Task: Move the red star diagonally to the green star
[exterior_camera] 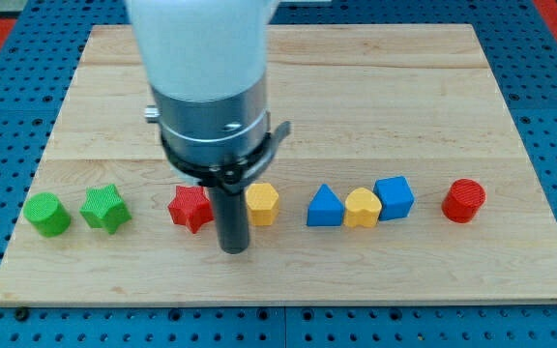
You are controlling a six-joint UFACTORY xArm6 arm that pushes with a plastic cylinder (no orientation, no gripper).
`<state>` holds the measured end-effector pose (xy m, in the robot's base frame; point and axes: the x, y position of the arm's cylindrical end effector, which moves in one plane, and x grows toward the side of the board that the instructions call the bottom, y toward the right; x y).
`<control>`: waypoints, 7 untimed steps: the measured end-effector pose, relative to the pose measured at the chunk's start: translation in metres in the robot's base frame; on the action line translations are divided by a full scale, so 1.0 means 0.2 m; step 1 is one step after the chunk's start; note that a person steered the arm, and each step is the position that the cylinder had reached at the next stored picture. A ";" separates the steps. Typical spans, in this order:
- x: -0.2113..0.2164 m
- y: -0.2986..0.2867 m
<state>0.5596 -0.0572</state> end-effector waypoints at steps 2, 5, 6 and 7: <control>-0.26 -0.26; -0.13 -0.13; -0.11 -0.13; -0.09 -0.15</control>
